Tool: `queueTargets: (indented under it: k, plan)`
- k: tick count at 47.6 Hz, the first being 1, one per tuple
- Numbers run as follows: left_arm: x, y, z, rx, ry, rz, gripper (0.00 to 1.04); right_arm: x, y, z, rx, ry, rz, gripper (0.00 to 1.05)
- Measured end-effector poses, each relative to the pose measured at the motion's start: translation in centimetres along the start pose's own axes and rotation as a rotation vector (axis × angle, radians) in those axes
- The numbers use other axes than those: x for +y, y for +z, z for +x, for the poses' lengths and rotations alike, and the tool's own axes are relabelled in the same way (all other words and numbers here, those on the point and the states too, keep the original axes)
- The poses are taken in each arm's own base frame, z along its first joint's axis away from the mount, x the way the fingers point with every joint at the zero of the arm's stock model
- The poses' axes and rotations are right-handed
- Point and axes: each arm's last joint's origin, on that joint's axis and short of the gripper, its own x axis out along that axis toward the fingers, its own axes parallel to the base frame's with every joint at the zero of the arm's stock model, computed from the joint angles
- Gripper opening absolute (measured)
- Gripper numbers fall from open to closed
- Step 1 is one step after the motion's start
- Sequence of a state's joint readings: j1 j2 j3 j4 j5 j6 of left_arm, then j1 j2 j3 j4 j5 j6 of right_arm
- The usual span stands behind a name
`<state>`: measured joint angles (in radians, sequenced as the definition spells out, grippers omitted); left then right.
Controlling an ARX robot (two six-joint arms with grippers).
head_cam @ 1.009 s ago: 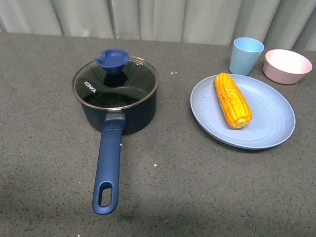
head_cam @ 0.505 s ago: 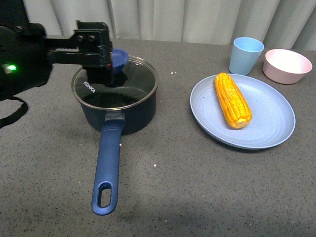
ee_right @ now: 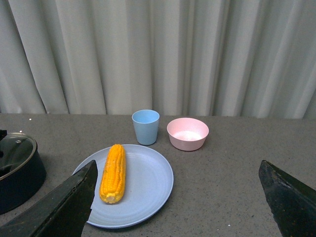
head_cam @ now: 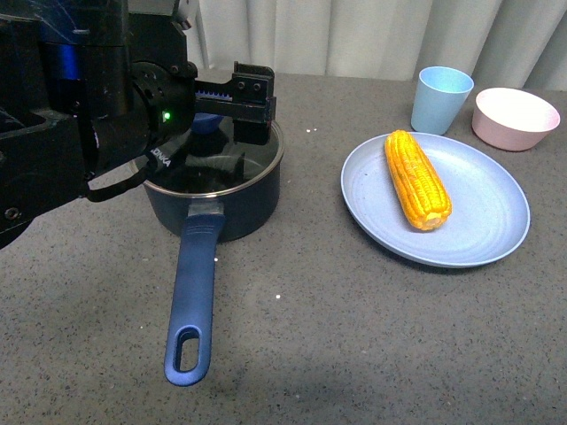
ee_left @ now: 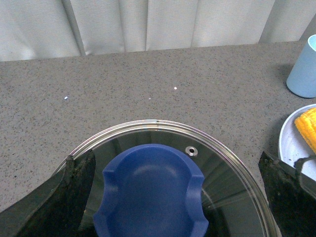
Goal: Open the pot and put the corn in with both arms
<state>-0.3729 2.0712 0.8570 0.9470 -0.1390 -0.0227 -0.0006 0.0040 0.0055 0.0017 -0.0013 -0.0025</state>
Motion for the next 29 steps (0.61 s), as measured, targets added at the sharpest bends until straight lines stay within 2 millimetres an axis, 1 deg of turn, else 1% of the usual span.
queueTargets:
  k: [7, 12, 19, 21, 24, 29]
  plan:
    - [0.1, -0.6, 1.0, 0.016, 0.002, 0.004, 0.98, 0.0, 0.0, 0.0, 0.000, 0.000, 0.000, 0.96]
    - [0.3, -1.2, 1.3, 0.029, 0.003, 0.004, 0.98, 0.0, 0.0, 0.0, 0.000, 0.000, 0.000, 0.96]
    - [0.3, -1.4, 1.7, 0.035, 0.009, 0.004, 0.98, 0.0, 0.0, 0.0, 0.000, 0.000, 0.000, 0.96]
    - [0.3, -1.4, 1.8, 0.034, 0.013, 0.003, 0.94, 0.0, 0.0, 0.0, 0.000, 0.000, 0.000, 0.96]
    - [0.4, -1.4, 1.9, 0.036, 0.017, 0.004, 0.80, 0.0, 0.0, 0.0, 0.000, 0.000, 0.000, 0.96]
    - [0.6, -1.6, 2.0, 0.038, 0.026, 0.001, 0.63, 0.0, 0.0, 0.0, 0.000, 0.000, 0.000, 0.96]
